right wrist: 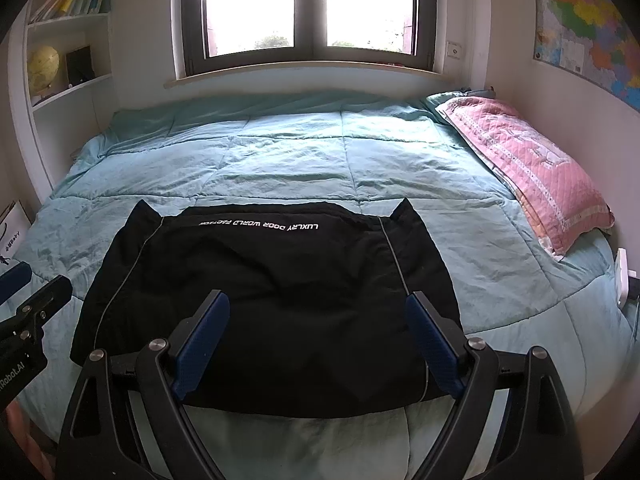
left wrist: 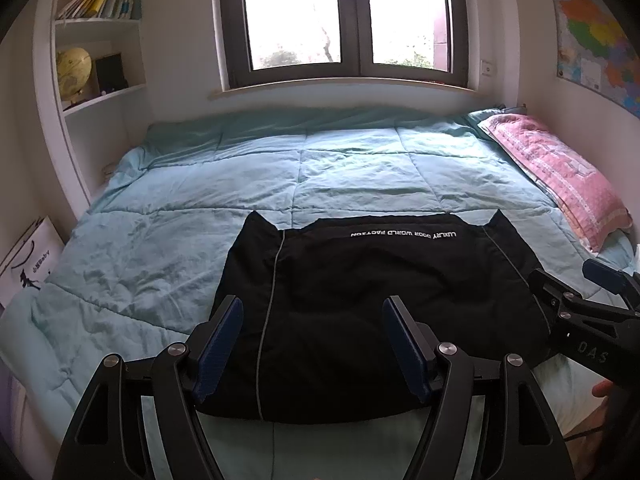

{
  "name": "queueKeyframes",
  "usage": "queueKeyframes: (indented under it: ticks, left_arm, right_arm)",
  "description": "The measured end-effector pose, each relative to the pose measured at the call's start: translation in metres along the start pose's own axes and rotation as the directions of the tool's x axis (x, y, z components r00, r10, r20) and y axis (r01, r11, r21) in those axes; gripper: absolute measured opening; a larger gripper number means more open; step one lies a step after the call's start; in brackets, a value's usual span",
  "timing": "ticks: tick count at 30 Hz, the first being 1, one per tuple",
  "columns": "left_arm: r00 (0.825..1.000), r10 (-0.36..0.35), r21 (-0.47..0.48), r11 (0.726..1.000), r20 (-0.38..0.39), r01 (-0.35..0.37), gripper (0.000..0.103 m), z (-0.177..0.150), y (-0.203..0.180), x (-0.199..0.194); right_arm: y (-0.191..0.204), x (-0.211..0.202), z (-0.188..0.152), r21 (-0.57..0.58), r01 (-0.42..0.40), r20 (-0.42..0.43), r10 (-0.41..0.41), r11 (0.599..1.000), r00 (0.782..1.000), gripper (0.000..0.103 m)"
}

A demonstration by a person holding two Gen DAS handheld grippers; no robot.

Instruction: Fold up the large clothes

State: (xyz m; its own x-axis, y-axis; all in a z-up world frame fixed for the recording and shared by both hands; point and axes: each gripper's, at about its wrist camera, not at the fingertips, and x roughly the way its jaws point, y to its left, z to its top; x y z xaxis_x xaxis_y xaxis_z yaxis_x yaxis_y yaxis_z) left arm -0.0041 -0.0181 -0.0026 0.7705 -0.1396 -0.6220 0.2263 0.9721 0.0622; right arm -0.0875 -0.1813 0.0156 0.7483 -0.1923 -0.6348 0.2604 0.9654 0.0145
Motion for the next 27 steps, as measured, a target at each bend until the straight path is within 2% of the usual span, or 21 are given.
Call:
queueKeyframes:
  ticks: [11,22,25,27]
  left_arm:
    - [1.0,0.016,0.011,1.0,-0.001,-0.016,0.074,-0.002,-0.002,0.003]
    - [0.996,0.082,0.014,0.996,0.034,-0.083,0.074,-0.003,-0.003,0.001]
    - [0.991,0.127,0.015,0.992,0.052,-0.128,0.074,-0.003,-0.003,0.0]
    - [0.992,0.115,0.006,0.993,0.043,-0.116,0.074,-0.002,-0.001,0.002]
  right_arm:
    - [-0.002,0.003,-0.002,0.005,-0.004,-0.008,0.004,1.0,1.0,0.091]
    - [-0.002,0.008,-0.002,0.004,-0.006,-0.02,0.006,1.0,1.0,0.091]
    - [-0.001,0.01,-0.003,0.002,-0.007,-0.024,0.007,1.0,1.0,0.091]
    - [0.0,0.01,-0.003,-0.002,-0.005,-0.025,0.005,1.0,1.0,0.091]
